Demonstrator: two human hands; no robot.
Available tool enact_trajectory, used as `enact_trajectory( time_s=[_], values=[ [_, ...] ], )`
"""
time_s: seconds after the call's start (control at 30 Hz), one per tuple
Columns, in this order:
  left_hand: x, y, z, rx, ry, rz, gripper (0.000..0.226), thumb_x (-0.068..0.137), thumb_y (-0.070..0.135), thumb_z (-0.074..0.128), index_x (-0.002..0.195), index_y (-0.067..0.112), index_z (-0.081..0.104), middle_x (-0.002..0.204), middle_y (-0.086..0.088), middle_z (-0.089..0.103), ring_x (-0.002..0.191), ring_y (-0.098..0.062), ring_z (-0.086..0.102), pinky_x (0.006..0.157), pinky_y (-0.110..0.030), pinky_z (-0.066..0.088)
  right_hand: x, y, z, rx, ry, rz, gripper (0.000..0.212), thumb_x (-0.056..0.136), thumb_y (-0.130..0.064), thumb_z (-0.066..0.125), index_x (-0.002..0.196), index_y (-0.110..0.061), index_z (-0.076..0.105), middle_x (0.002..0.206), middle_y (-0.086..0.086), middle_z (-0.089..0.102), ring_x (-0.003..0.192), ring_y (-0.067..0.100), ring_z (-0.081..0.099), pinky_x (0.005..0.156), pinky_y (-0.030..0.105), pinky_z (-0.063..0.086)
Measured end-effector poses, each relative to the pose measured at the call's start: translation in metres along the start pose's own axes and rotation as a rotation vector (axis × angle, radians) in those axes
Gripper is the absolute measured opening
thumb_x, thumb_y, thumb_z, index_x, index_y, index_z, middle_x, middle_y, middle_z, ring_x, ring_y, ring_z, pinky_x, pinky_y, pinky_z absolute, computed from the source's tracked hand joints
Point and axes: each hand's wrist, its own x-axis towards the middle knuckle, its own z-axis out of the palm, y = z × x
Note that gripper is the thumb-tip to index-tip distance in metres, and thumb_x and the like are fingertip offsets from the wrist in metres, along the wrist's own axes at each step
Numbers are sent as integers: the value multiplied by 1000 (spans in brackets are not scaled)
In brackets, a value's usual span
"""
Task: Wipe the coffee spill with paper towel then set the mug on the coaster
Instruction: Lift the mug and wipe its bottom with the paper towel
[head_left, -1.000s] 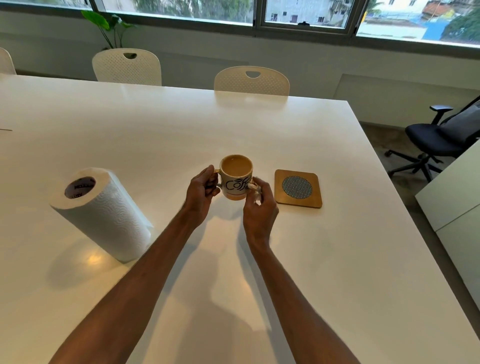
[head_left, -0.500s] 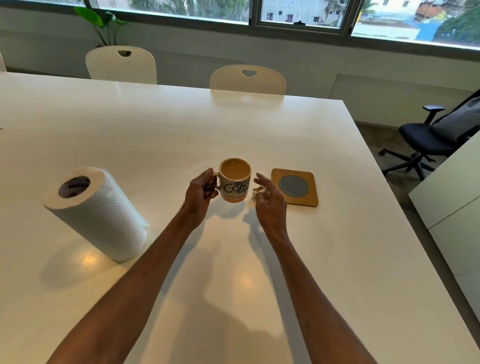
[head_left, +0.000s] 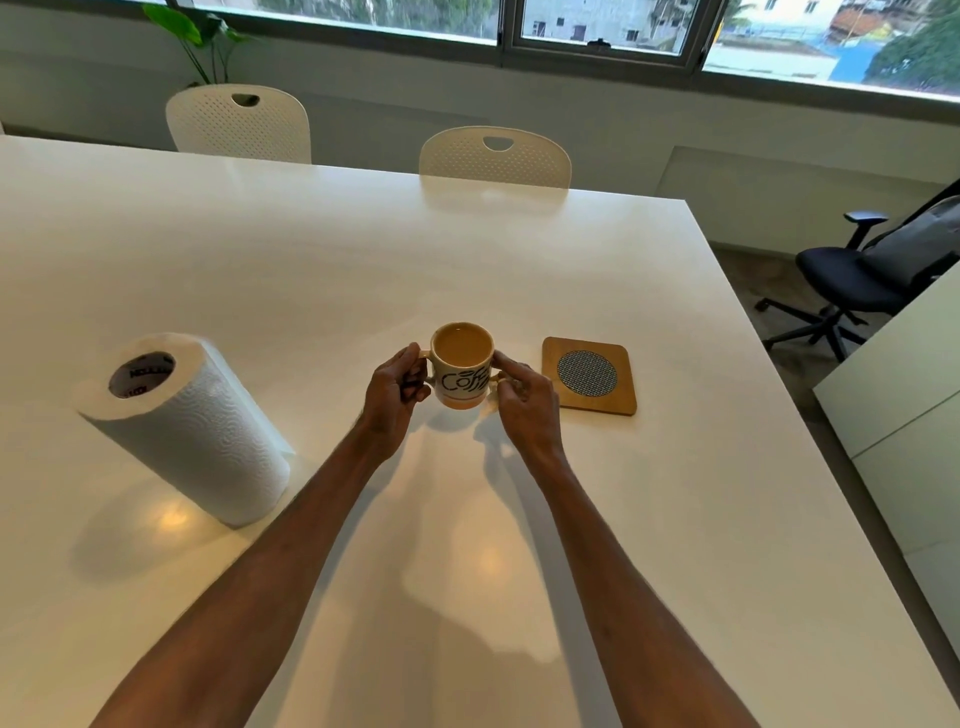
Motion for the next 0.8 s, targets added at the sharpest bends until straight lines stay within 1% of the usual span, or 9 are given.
enact_trajectory(
  time_s=[0.07, 0.17, 0.2, 0.3, 0.47, 0.57, 0.6, 0.73, 0.8],
  values=[
    [1, -2, -3, 2, 6, -6, 39, 115, 25, 45, 78, 19, 52, 67, 5, 37, 60, -8, 35, 63, -26, 33, 1, 3, 2, -16, -5, 3, 47, 100, 0, 53, 141, -18, 70, 143, 0, 70, 116, 5, 67, 85, 14, 56],
    [1, -5, -6, 1, 13, -17, 38, 115, 25, 45, 79, 19, 52, 69, 4, 37, 62, -10, 35, 64, -27, 32, 2, 8, 5, -15, -16, 15, 47, 100, 0, 53, 141, -16, 70, 144, 0, 70, 118, 5, 66, 91, 24, 60],
    [2, -6, -7, -3, 14, -21, 37, 115, 25, 45, 79, 19, 52, 68, 5, 37, 62, -9, 35, 64, -27, 32, 2, 9, 6, -13, -18, 19, 46, 100, -1, 53, 141, -16, 69, 144, 1, 70, 118, 5, 65, 92, 26, 60],
    [2, -9, -9, -4, 13, -27, 37, 116, 25, 45, 80, 19, 53, 67, 6, 39, 60, -8, 36, 64, -27, 32, 2, 11, 9, -21, -19, 20, 46, 101, -1, 53, 141, -15, 69, 143, 2, 70, 113, 3, 65, 86, 20, 58],
    [5, -11, -13, -11, -1, -28, 36, 115, 24, 45, 80, 19, 52, 69, 5, 36, 62, -10, 33, 63, -28, 30, 3, 12, 11, -16, -14, 37, 46, 99, 0, 53, 139, -15, 71, 140, 1, 72, 115, 1, 65, 90, 18, 56],
    [6, -11, -16, 0, -2, -37, 35, 115, 25, 45, 81, 19, 53, 69, 4, 37, 62, -10, 35, 64, -28, 31, 3, 13, 12, -12, -3, 44, 46, 97, 0, 54, 137, -15, 73, 137, 2, 74, 115, 3, 66, 95, 26, 59],
    [6, -11, -16, 0, -4, -39, 35, 115, 25, 45, 82, 18, 53, 70, 4, 37, 62, -10, 36, 64, -28, 31, 3, 14, 13, -12, -2, 48, 46, 96, 0, 54, 136, -15, 73, 137, 2, 74, 115, 3, 66, 96, 26, 59],
    [6, -13, -19, -6, -12, -53, 34, 115, 25, 45, 83, 19, 51, 72, 3, 35, 64, -11, 33, 64, -28, 31, 2, 16, 14, -9, 3, 61, 46, 96, 0, 53, 134, -16, 74, 137, -1, 74, 113, 3, 67, 95, 34, 62],
    [6, -14, -20, -2, -13, -56, 33, 115, 25, 45, 83, 19, 52, 73, 3, 34, 65, -11, 32, 65, -29, 30, 1, 16, 15, -11, 5, 65, 46, 96, 0, 53, 134, -16, 74, 137, 0, 74, 115, 6, 69, 95, 36, 63]
  ],
)
